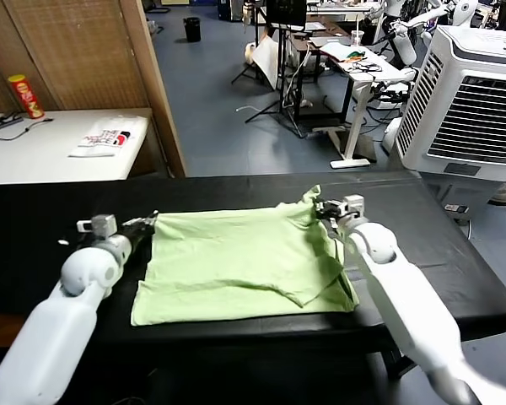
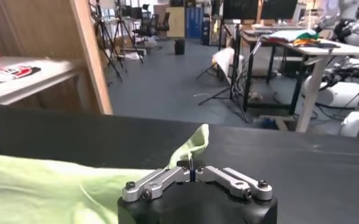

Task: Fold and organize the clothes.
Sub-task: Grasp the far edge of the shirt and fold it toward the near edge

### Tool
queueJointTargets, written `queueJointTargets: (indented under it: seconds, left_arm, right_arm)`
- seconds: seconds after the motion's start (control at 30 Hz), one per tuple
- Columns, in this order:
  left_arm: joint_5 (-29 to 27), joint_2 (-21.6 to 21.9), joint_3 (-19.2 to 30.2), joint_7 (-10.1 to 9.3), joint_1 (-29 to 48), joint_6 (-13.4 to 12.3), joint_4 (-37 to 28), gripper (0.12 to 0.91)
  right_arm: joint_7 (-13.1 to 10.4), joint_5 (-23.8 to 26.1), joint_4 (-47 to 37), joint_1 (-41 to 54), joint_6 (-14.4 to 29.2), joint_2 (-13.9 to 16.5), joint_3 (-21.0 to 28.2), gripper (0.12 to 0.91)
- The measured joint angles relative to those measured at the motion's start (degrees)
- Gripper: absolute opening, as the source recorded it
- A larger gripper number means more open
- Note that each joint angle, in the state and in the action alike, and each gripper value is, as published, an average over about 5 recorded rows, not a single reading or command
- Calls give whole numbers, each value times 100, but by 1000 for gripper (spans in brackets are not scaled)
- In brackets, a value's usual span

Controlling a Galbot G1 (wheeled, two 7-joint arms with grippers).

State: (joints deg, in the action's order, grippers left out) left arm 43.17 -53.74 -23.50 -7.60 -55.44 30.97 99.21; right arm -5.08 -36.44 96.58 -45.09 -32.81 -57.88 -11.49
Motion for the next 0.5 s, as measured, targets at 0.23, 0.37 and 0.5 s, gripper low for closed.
queueJointTargets:
  seconds: [0.23, 0.37, 0.5]
  left_arm:
    - [-75, 267, -426, -62, -1004, 17, 1056, 127]
    - [-302, 292, -638, -52, -1609, 23, 1570, 127]
    - [-507, 291, -821, -39, -2149, 15, 1899, 127]
  right_arm:
    - [-454, -124, 1158, -872, -755, 432, -228, 123]
    - [-501, -102, 1548, -1342, -937, 539, -311, 123]
    - [-520, -78, 1737, -1685, -942, 569, -321, 123]
